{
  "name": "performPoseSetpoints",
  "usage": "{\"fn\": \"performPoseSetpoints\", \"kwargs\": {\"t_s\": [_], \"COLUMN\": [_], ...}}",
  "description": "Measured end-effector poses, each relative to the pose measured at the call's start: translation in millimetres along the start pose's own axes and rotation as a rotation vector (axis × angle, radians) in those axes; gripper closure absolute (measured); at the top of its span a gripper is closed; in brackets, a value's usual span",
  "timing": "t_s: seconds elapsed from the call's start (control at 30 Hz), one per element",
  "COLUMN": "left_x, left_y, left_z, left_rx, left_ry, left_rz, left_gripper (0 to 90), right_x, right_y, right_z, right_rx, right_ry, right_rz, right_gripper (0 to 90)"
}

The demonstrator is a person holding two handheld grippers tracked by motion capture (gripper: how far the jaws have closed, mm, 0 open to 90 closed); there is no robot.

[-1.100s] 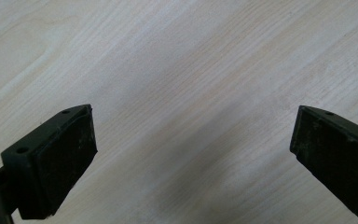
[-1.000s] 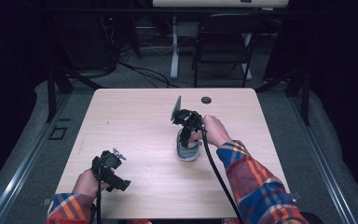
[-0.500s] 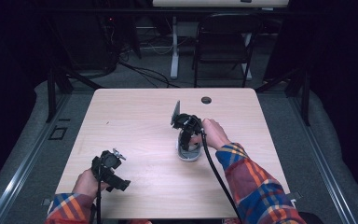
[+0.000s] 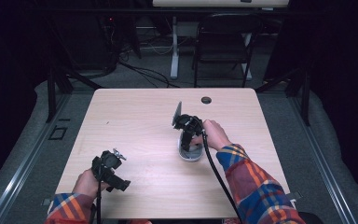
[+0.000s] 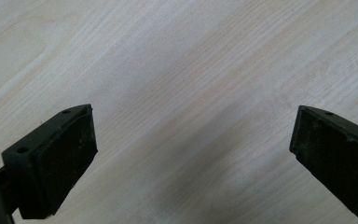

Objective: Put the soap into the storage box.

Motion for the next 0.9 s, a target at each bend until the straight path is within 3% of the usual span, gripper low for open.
{"fn": "performPoseSetpoints", "kwargs": {"t_s": [0.6,0.9], "left_x": [0.0,0.0], "left_y": [0.0,0.1], "left_z": [0.2,0.2], "left_rx": [0.0,-0.001], "left_ry": [-0.004,-0.004], "left_rz": [-0.001,-0.001], "left_gripper": [0.2,0.2], "right_x": [-2.7,-3.5], "right_y": [-5.2,-11.9], "right_z": [-4.0,-15.7], "right_rx": [-0.041,-0.078], "right_ry": [0.029,0.038], "right_rz": [0.013,0.011], "right_gripper": [16.1,14.0]}}
Point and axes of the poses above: each handheld gripper's, and its own axes: z roughly forward along the jaws, y roughly out of its top, x roughly to its left, the point moved 1 cm from there along z, roughly forward along the jaws, and after that the axes turned 3 degrees about z, right-handed, at the moved point
